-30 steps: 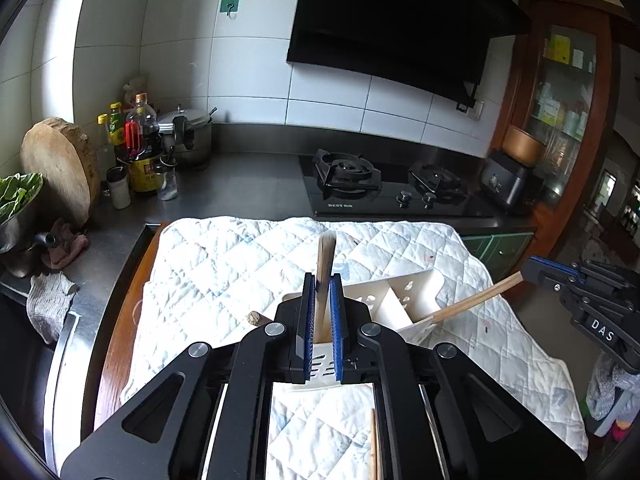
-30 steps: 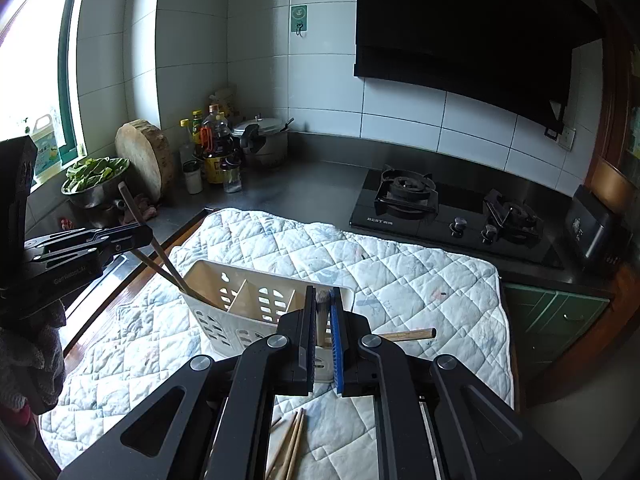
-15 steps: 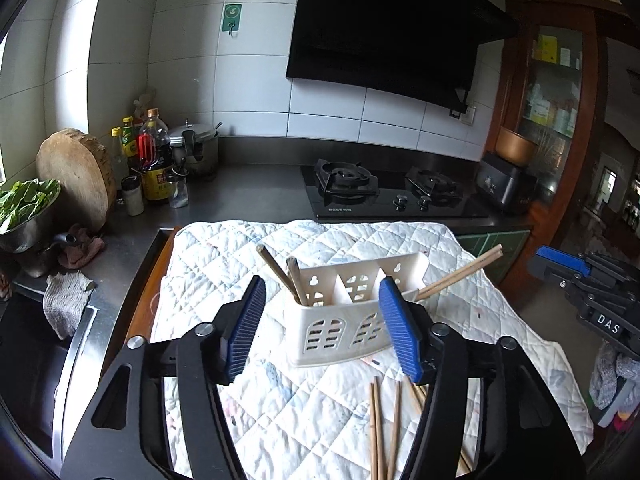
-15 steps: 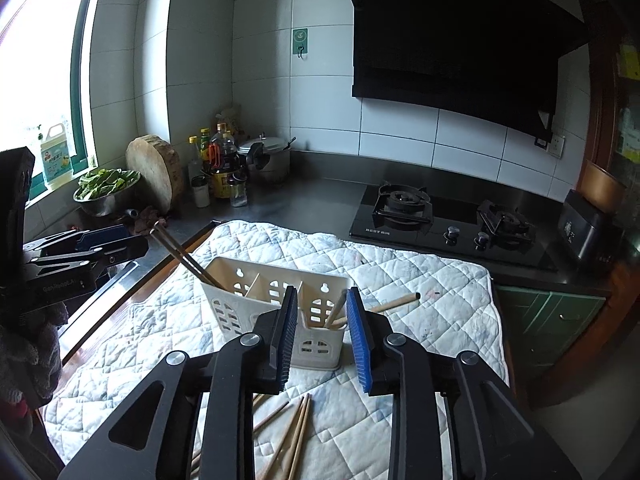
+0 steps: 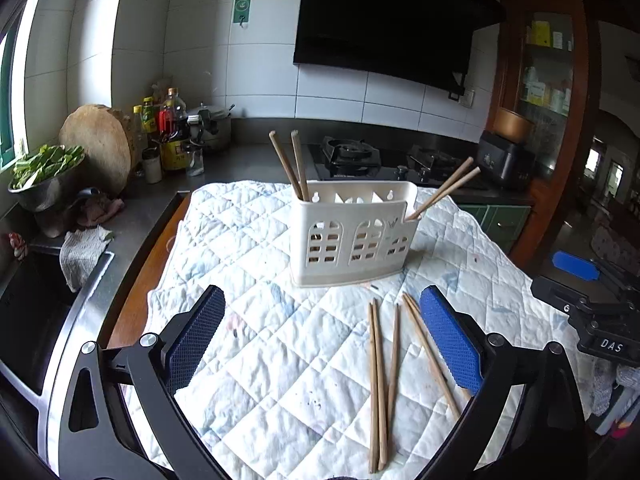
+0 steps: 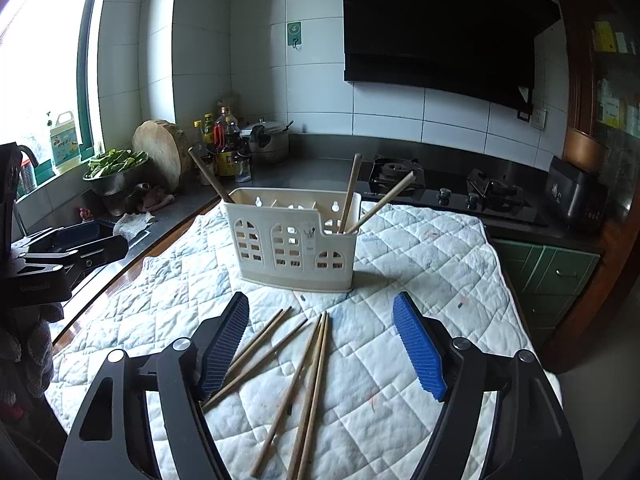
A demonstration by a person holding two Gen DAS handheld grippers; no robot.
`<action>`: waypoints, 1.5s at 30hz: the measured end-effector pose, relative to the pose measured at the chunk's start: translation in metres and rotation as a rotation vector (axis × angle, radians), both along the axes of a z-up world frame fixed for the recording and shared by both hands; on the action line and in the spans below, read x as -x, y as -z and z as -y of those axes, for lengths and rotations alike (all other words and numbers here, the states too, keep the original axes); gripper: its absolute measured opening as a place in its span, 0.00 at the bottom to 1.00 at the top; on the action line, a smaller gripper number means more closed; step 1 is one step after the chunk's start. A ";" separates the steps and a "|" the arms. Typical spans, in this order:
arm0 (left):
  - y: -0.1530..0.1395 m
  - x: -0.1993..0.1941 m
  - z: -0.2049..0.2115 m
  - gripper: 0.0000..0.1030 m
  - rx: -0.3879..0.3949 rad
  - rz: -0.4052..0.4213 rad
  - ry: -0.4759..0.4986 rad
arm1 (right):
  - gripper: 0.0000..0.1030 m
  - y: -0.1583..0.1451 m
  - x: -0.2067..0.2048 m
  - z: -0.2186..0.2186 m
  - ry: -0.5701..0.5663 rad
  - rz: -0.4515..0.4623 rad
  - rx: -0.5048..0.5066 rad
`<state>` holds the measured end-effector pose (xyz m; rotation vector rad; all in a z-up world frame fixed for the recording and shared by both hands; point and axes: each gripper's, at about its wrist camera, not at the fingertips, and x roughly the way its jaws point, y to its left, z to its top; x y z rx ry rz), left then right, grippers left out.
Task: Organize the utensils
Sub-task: 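Open both grippers and pull them back from the holder, then lower the right gripper onto a chopstick while the left gripper approaches another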
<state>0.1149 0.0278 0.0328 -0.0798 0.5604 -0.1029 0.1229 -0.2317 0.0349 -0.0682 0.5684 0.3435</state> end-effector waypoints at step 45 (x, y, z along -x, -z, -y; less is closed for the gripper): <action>0.090 0.036 -0.004 0.95 0.020 -0.204 -0.049 | 0.68 0.112 0.043 0.016 0.080 -0.230 -0.008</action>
